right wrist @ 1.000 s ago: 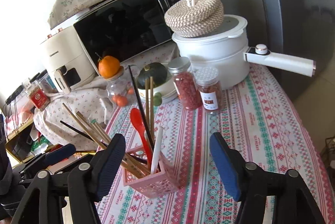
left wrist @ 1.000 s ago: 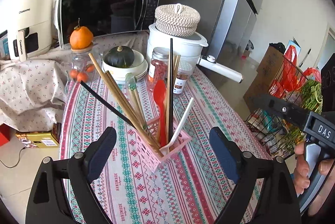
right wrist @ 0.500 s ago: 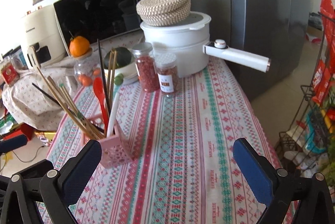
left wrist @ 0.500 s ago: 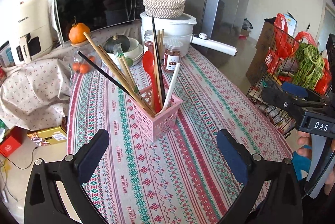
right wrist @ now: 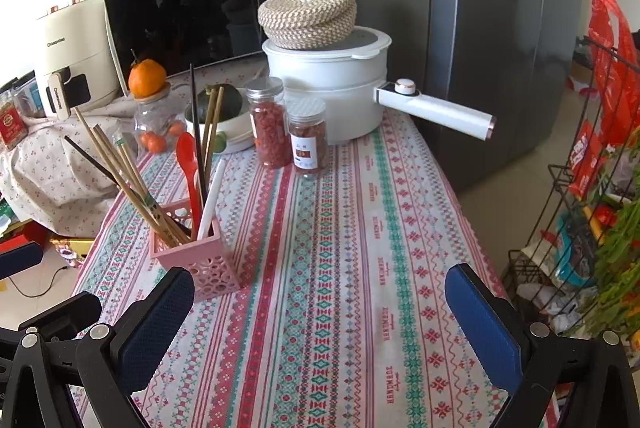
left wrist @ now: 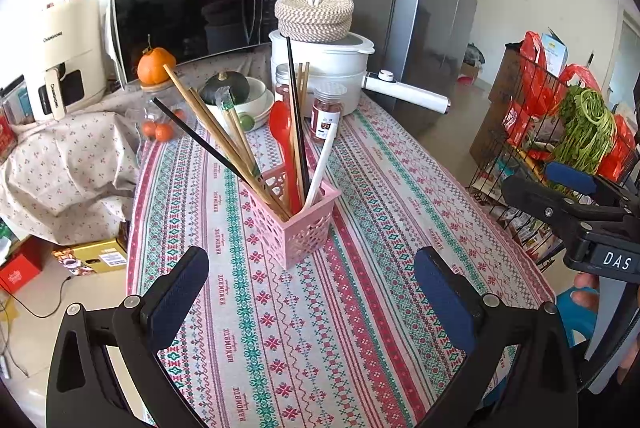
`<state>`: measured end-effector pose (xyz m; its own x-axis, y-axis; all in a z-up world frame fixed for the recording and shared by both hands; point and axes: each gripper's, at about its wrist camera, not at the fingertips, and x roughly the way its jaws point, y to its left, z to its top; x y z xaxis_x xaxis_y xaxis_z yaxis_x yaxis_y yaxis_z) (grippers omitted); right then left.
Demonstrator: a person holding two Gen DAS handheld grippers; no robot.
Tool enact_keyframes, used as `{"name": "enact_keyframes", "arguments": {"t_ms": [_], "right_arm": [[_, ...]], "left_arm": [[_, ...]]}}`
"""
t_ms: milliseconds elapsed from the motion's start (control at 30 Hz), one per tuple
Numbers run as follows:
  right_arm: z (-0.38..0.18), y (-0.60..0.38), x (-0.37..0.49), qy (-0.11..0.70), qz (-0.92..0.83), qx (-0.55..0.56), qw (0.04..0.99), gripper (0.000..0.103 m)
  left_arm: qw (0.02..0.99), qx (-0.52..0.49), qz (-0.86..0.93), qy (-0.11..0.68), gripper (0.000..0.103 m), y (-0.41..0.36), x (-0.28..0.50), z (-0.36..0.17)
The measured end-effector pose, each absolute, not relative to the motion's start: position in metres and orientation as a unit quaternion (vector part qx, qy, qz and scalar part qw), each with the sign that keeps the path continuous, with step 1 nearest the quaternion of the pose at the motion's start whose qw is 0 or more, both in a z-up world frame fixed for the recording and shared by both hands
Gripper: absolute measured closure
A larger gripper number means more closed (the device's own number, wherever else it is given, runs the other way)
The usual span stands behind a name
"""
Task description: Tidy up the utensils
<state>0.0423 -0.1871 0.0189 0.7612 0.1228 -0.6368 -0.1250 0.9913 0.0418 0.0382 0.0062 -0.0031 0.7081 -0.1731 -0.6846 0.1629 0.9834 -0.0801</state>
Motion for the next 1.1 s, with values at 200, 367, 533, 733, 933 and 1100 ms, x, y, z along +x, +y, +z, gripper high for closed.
{"name": "enact_keyframes", "arguments": {"t_ms": [200, 367, 533, 733, 933, 1100], "right_arm": [[0.0179, -0.1896, 0.0439, 0.342, 0.063, 0.006, 0.938, 0.0], [0.0175, -0.1903, 0.0449, 0.344, 0.062, 0.01, 0.937, 0.0], [0.0173, -0.1898, 0.0446, 0.345, 0.061, 0.009, 0.937, 0.0], [0.0168, -0.1904, 0.0442, 0.345, 0.06, 0.01, 0.937, 0.0], [0.0172, -0.1909, 0.0445, 0.344, 0.059, 0.011, 0.937, 0.0], [0.0188, -0.1921, 0.0439, 0.341, 0.058, 0.015, 0.938, 0.0]], "left_arm": [[0.923, -0.01, -0.09, 0.373, 0.0, 0.008, 0.04, -0.0038], [0.924, -0.01, -0.09, 0.372, 0.0, 0.0078, 0.0392, -0.0034], [0.923, -0.01, -0.091, 0.374, 0.0, 0.0075, 0.0397, -0.0039], [0.923, -0.01, -0.091, 0.374, 0.0, 0.0073, 0.0397, -0.0042], [0.923, -0.007, -0.089, 0.373, 0.0, 0.0068, 0.0406, -0.0043], [0.925, -0.007, -0.087, 0.37, 0.0, 0.0065, 0.0398, -0.0039]]}}
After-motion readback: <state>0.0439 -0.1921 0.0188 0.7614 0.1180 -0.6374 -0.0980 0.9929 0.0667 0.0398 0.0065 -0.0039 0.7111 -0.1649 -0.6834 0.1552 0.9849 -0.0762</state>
